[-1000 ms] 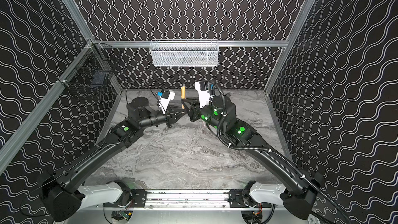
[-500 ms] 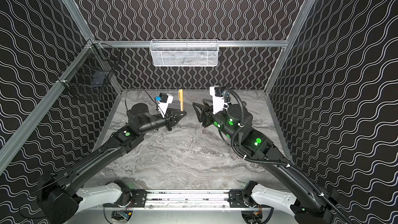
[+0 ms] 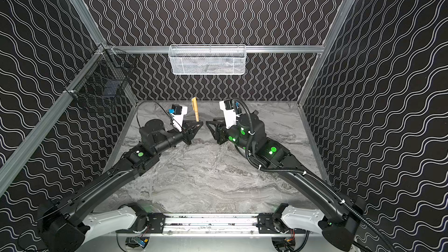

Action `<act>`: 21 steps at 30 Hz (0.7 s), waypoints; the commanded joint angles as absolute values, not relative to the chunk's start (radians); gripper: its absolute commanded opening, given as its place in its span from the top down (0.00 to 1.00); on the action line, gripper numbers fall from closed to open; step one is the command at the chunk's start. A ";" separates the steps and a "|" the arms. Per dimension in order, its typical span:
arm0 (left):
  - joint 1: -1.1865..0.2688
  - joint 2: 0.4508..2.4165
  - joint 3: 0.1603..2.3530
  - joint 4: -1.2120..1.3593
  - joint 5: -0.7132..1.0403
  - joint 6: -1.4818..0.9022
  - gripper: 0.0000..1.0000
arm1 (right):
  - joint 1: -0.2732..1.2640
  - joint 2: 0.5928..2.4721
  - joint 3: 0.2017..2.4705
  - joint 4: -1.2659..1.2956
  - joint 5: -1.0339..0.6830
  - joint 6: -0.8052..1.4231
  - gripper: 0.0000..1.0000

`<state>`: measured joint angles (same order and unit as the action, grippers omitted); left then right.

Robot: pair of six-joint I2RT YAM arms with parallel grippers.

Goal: Insert the pens into the pen caps
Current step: 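Press the cap onto the pen with right while left holds it steady, then grasp the capped pen with right and open the left gripper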

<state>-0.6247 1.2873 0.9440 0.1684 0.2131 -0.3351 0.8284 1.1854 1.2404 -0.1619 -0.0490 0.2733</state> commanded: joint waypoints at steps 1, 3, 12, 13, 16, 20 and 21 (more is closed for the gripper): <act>-0.623 1.287 0.942 0.205 0.200 -0.337 1.00 | 0.829 1.202 1.253 -0.143 -0.126 0.289 0.60; -0.623 1.287 0.940 0.212 0.210 -0.342 1.00 | 0.830 1.214 1.257 -0.140 -0.132 0.288 0.60; -0.623 1.293 0.937 0.240 0.268 -0.352 1.00 | 0.828 1.284 1.325 -0.082 -0.111 0.247 0.61; -0.624 1.292 0.936 0.244 0.272 -0.351 1.00 | 0.828 1.302 1.342 -0.085 -0.099 0.235 0.61; -0.623 1.291 0.937 0.242 0.276 -0.349 1.00 | 0.825 1.357 1.388 -0.103 -0.076 0.213 0.61; -0.623 1.290 0.938 0.243 0.285 -0.348 1.00 | 0.822 1.408 1.413 -0.105 -0.095 0.211 0.63; -0.624 1.290 0.936 0.247 0.284 -0.350 1.00 | 0.822 1.414 1.409 -0.098 -0.097 0.217 0.65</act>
